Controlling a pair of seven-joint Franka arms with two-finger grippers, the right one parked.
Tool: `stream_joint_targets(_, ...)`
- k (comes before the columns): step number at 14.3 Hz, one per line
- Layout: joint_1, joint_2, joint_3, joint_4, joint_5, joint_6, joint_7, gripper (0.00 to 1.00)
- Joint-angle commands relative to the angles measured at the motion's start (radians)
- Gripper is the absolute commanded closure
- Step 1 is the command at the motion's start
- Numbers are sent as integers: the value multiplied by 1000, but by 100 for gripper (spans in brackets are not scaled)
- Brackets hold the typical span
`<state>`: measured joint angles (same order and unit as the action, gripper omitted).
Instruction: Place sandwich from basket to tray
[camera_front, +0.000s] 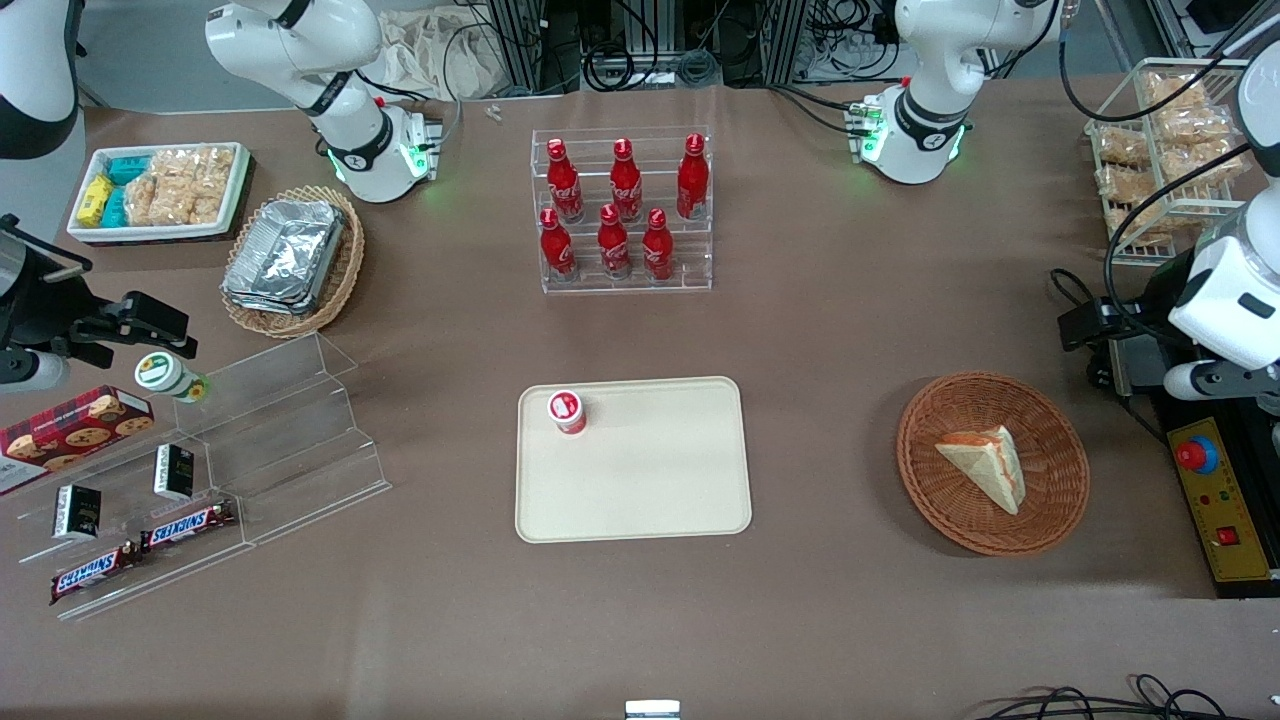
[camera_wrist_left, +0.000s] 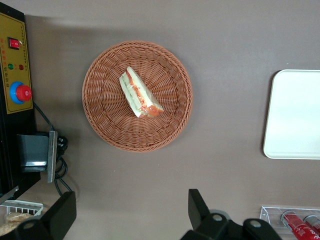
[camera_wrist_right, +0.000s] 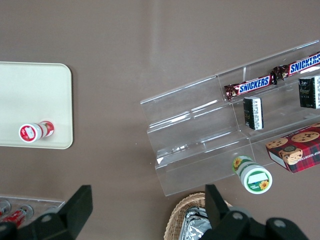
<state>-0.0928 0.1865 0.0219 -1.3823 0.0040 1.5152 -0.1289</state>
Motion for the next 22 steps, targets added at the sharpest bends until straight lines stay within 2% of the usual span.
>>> stream_joint_targets(1, 1, -7, -2, 0, 16, -21, -8, 1)
stream_joint_targets(18, 2, 13, -3, -4, 1, -46, 8, 1)
stream_joint_targets(20, 25, 40, -3, -24, 4, -24, -6, 1)
stream_joint_targets(22, 41, 44, -3, -117, 11, 78, -3, 1)
